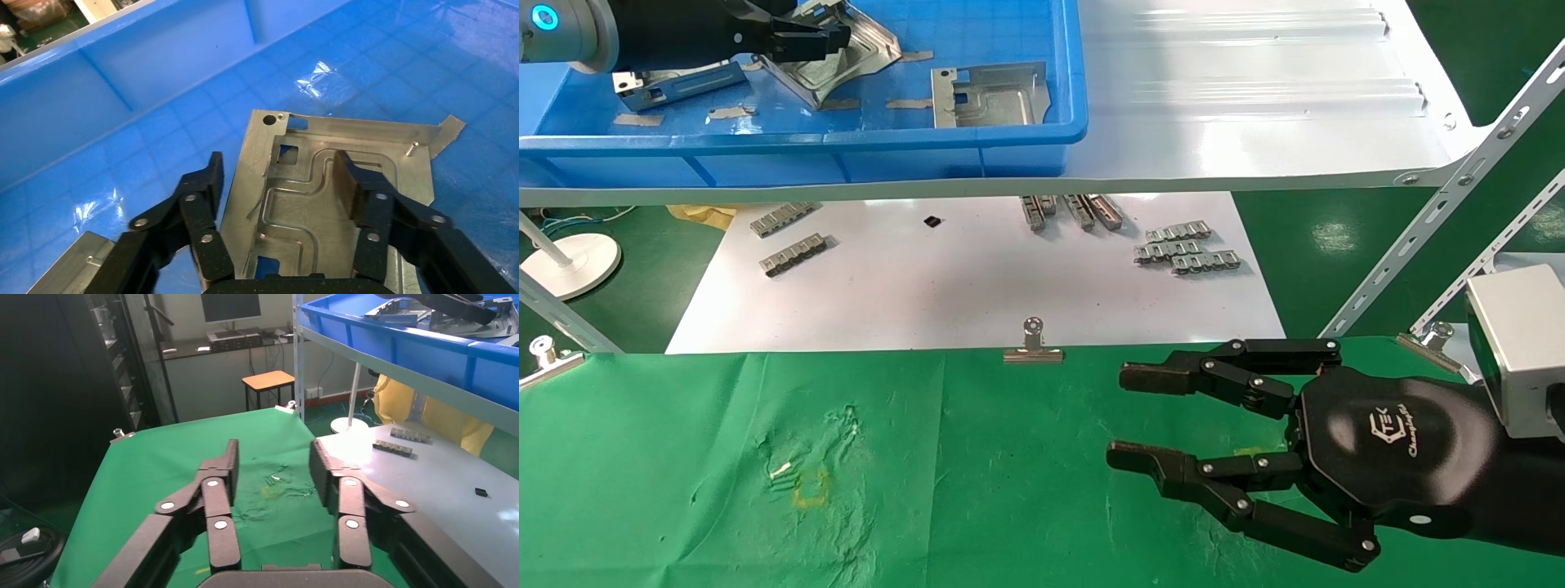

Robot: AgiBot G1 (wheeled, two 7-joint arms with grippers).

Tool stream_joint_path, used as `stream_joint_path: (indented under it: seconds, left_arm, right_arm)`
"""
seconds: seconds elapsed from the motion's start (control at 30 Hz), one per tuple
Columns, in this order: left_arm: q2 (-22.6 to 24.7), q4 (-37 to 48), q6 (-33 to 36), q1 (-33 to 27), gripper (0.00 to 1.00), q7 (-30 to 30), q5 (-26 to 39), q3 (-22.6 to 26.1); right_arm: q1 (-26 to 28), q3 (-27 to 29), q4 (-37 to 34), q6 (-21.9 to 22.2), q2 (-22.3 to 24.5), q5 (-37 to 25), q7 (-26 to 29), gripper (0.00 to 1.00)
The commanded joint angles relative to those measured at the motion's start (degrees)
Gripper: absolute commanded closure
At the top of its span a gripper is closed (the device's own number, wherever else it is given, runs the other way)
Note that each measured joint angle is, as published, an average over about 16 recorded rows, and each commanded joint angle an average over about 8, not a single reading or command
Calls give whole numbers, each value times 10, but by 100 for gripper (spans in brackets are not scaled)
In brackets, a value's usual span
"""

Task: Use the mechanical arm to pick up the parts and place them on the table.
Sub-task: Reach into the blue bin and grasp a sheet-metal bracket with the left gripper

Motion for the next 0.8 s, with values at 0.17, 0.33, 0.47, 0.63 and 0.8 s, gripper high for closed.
stream_joint_path:
  seconds: [0.17, 0.33, 0.47, 0.63, 0.8]
  left_arm:
    - [-3, 1, 6, -3, 100, -2, 2, 1]
    - [-8, 2, 21, -8, 100, -5, 3, 2]
    - [-13, 3, 33, -11, 100, -10, 2, 2]
    - [-23, -4, 48, -14, 100, -6, -11, -7]
    - [-39, -24, 92, -20, 100, 17, -35, -23]
  right_arm:
    - [0, 0, 0, 0, 0, 0, 0, 0]
    - [0, 0, 0, 0, 0, 0, 0, 0]
    - [0, 0, 0, 0, 0, 0, 0, 0]
    - [0, 0, 0, 0, 0, 0, 0, 0]
    - [0, 0, 0, 0, 0, 0, 0, 0]
